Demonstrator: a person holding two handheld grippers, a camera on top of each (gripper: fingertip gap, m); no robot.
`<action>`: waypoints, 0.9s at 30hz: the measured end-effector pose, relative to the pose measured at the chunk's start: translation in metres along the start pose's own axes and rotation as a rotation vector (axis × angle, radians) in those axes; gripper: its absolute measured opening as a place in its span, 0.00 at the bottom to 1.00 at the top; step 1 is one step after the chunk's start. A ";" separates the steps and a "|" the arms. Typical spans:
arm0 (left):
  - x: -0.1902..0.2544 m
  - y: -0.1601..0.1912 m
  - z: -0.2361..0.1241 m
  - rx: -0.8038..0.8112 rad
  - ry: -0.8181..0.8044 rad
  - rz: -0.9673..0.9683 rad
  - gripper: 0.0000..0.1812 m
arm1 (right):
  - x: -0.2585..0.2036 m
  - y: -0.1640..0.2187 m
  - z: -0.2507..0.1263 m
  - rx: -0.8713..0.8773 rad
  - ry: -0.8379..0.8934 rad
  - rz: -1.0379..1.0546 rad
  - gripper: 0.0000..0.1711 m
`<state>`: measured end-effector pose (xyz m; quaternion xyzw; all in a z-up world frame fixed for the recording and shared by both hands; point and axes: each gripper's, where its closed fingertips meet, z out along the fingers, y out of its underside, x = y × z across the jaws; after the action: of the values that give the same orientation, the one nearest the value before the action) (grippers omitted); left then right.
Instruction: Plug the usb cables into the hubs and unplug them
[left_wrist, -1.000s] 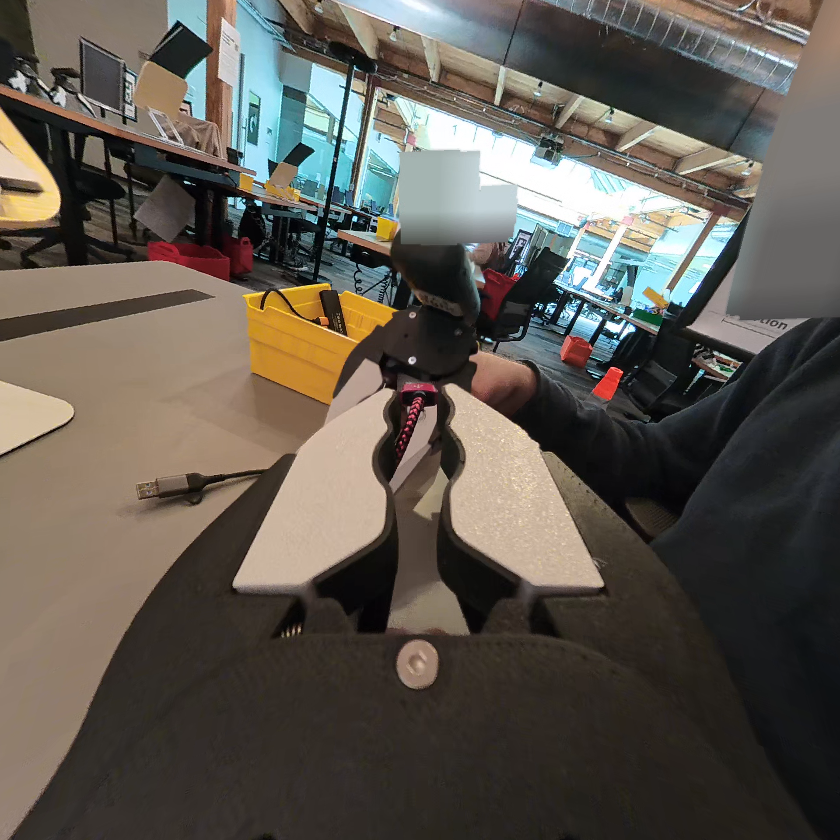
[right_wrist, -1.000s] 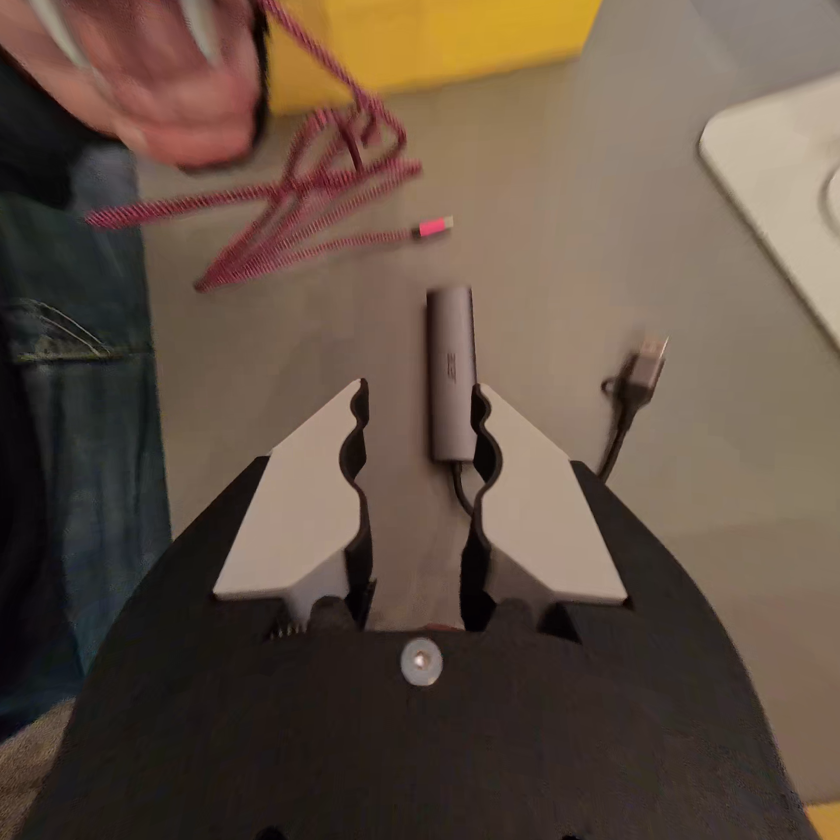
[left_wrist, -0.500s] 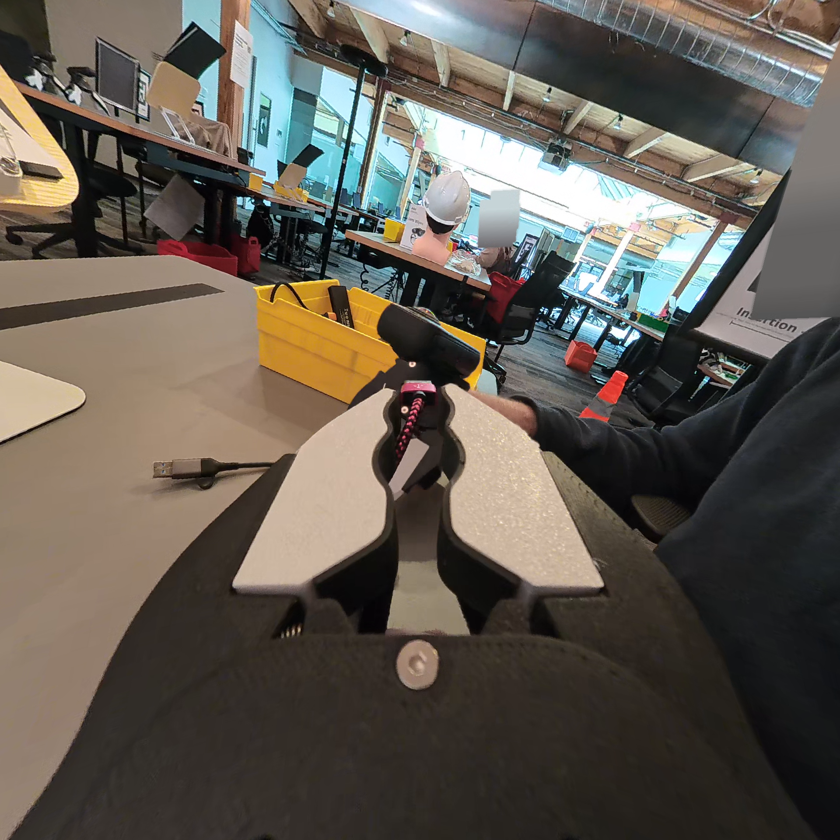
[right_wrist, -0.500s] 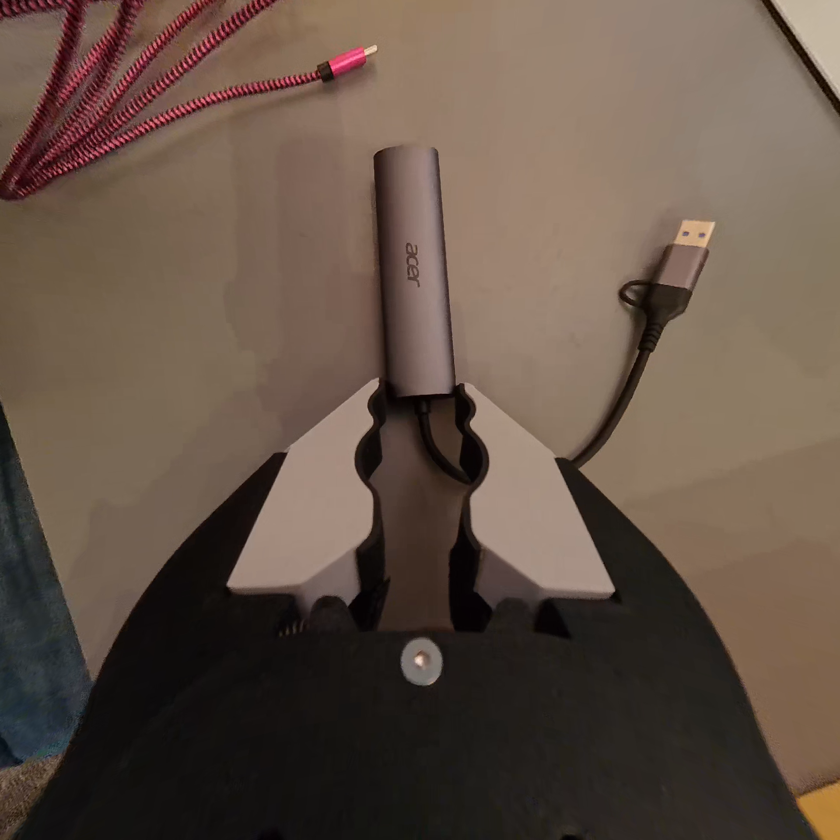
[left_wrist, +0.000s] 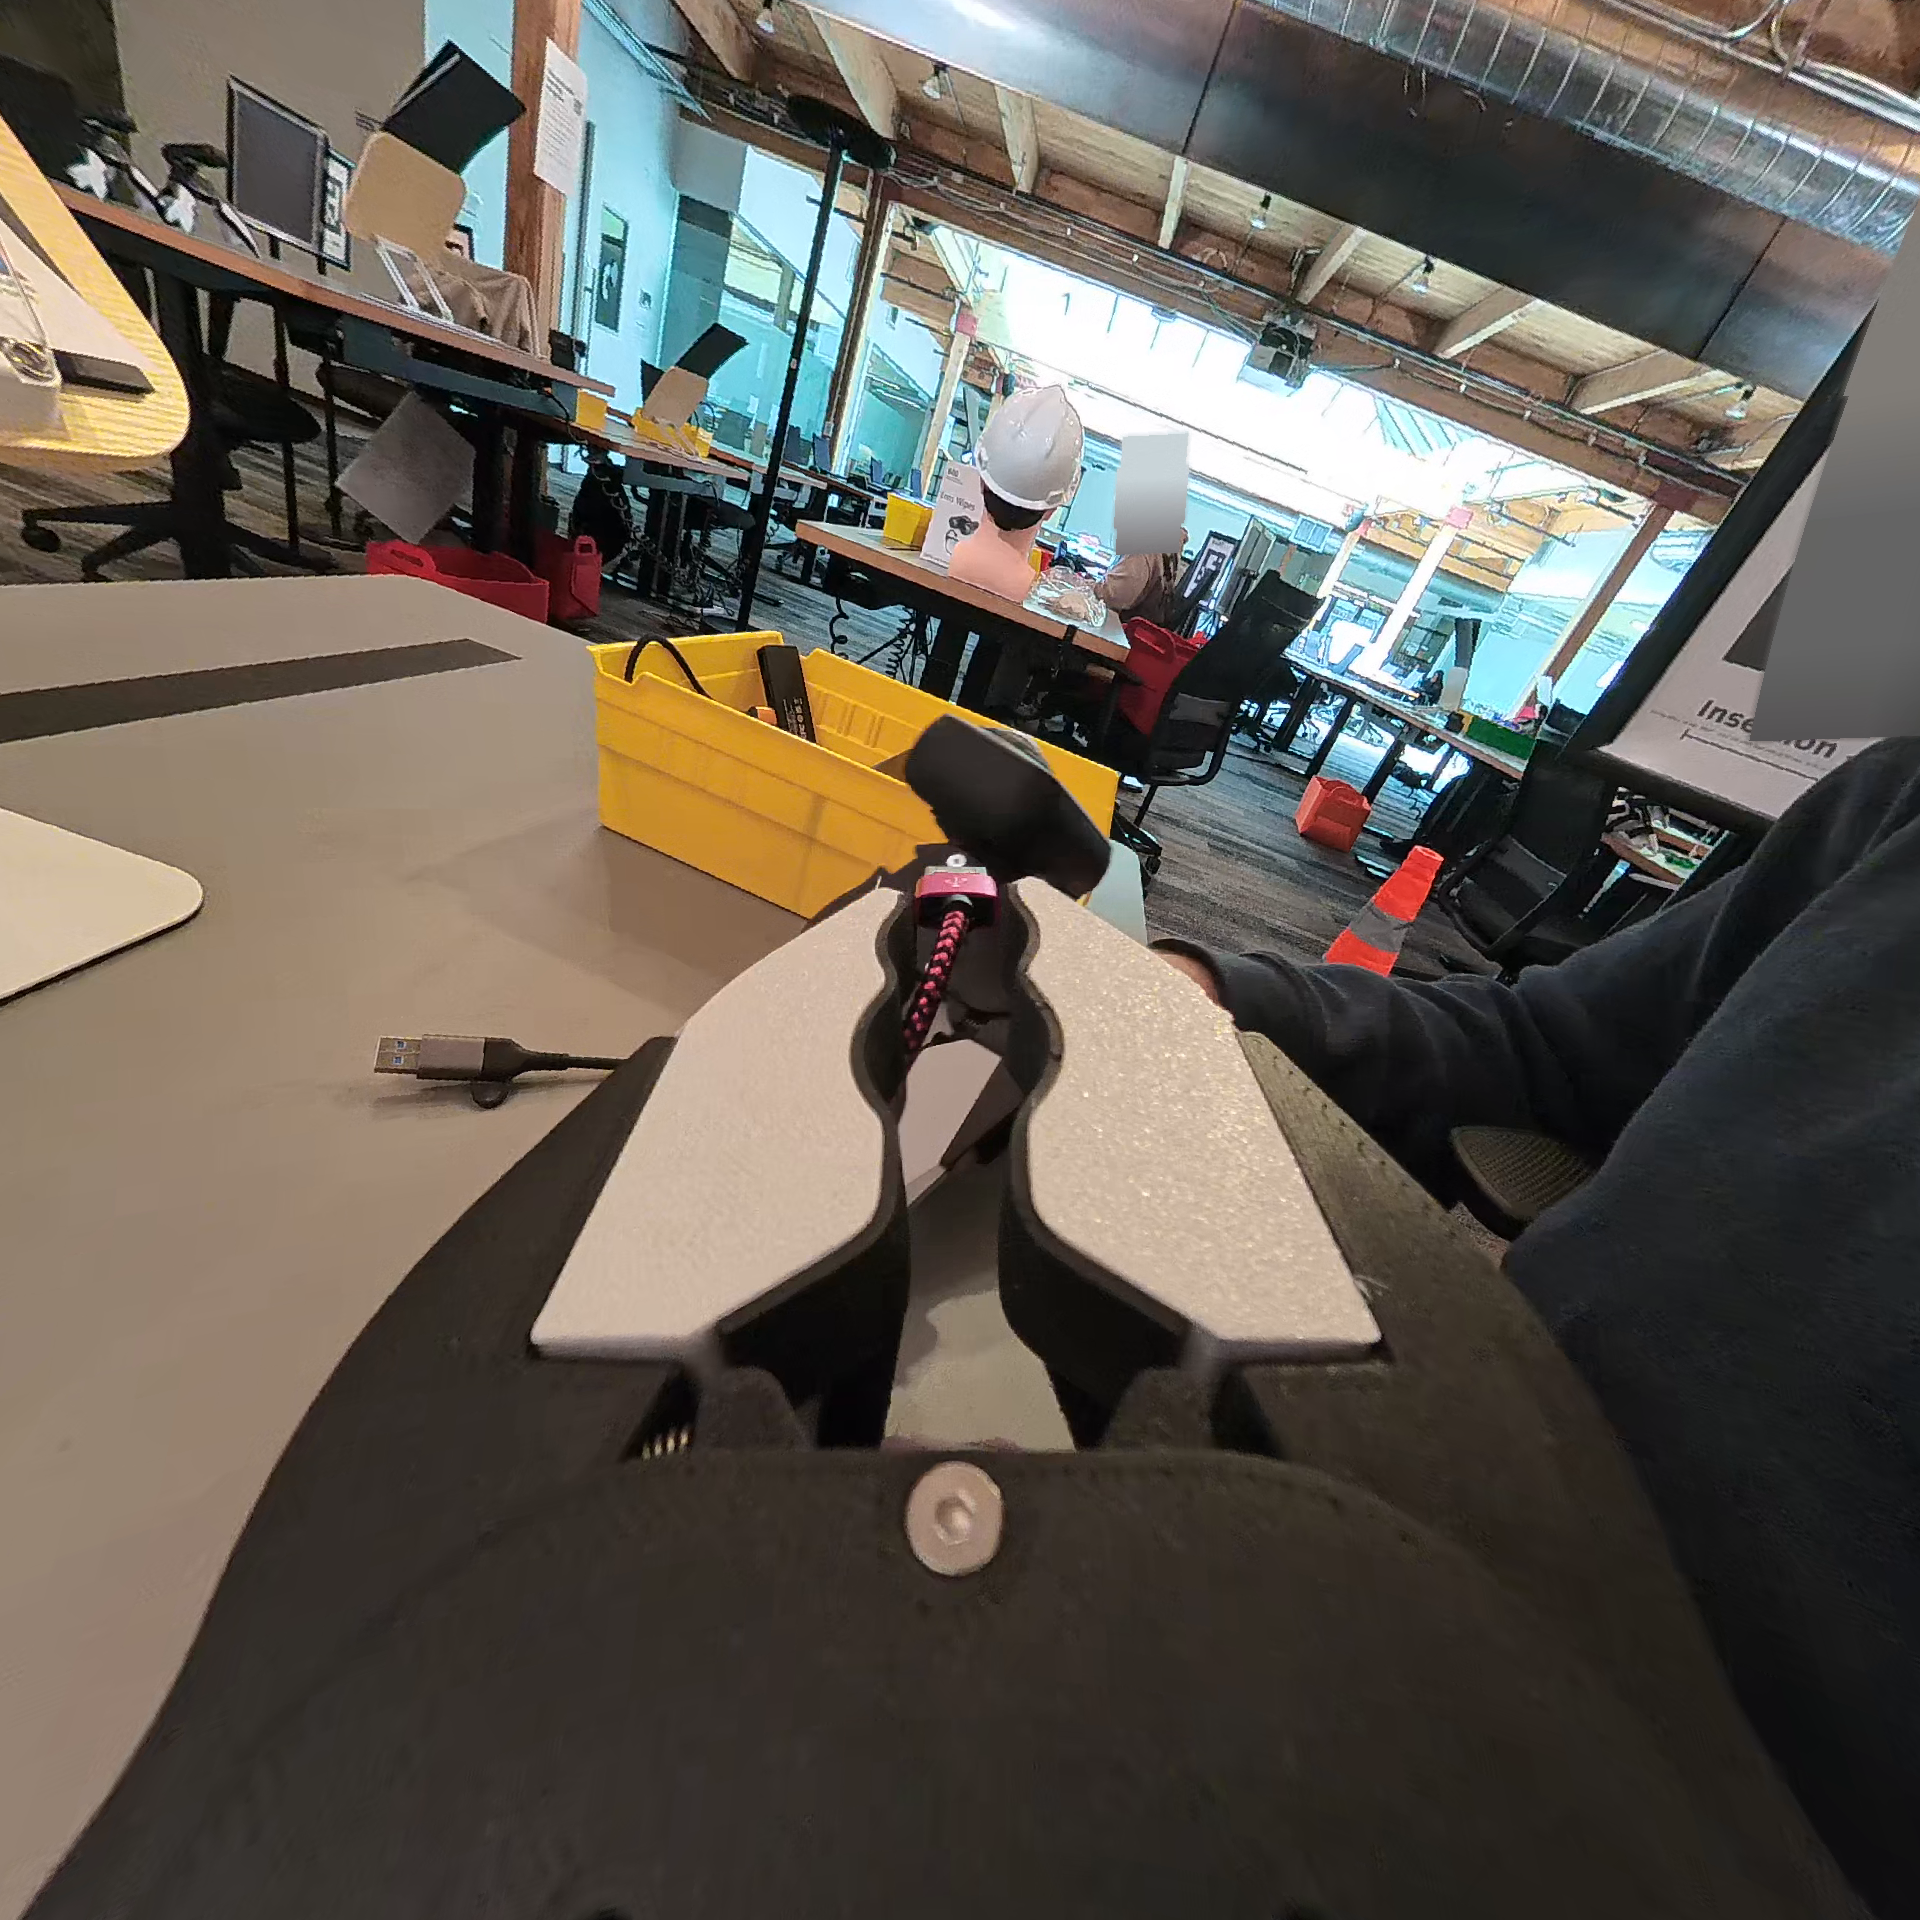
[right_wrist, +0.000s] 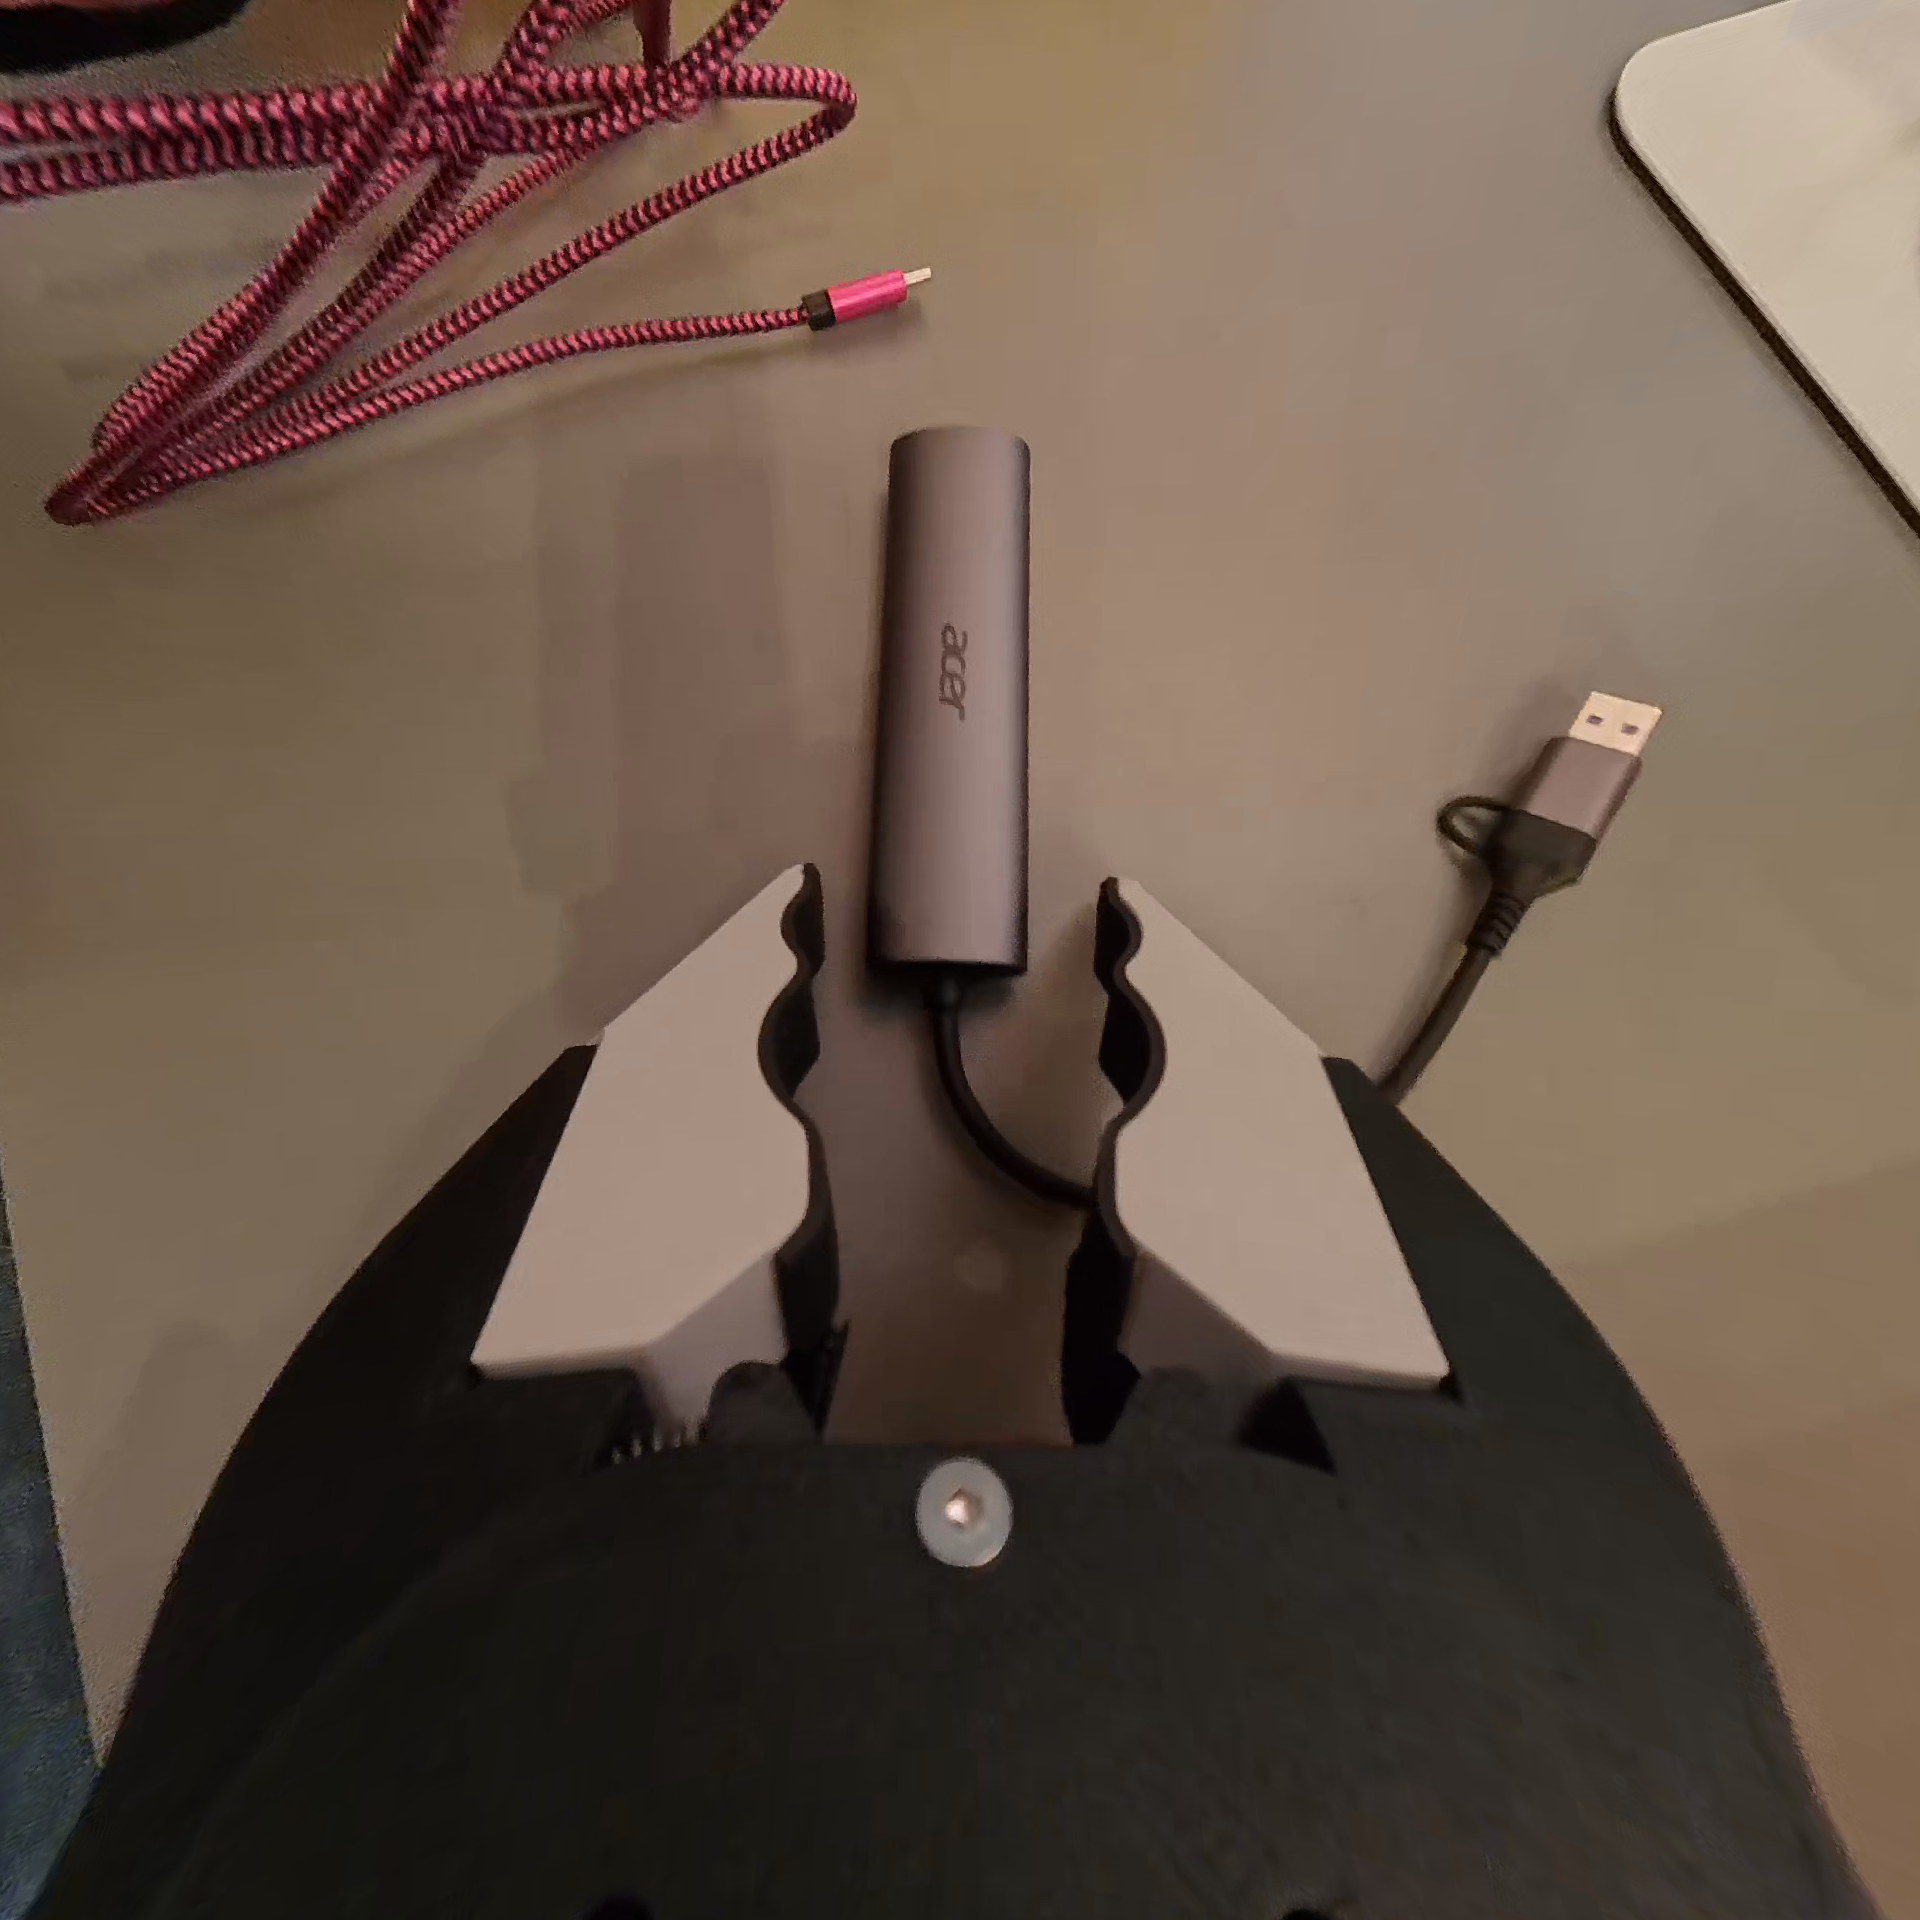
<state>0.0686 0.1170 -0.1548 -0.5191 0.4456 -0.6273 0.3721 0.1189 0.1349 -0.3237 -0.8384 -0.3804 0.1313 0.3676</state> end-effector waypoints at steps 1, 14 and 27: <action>0.000 0.000 0.000 0.000 0.000 0.001 0.08 | -0.001 -0.002 0.003 0.002 -0.015 0.002 0.28; -0.020 0.013 -0.004 -0.075 -0.136 0.072 0.08 | 0.009 -0.029 -0.015 0.133 -0.123 0.278 0.16; -0.060 0.036 0.009 -0.192 -0.395 0.211 0.08 | 0.029 -0.057 -0.039 0.278 -0.086 0.463 0.16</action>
<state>0.0891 0.1597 -0.2075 -0.6154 0.4735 -0.4258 0.4645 0.1267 0.1610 -0.2539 -0.8381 -0.1721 0.2983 0.4230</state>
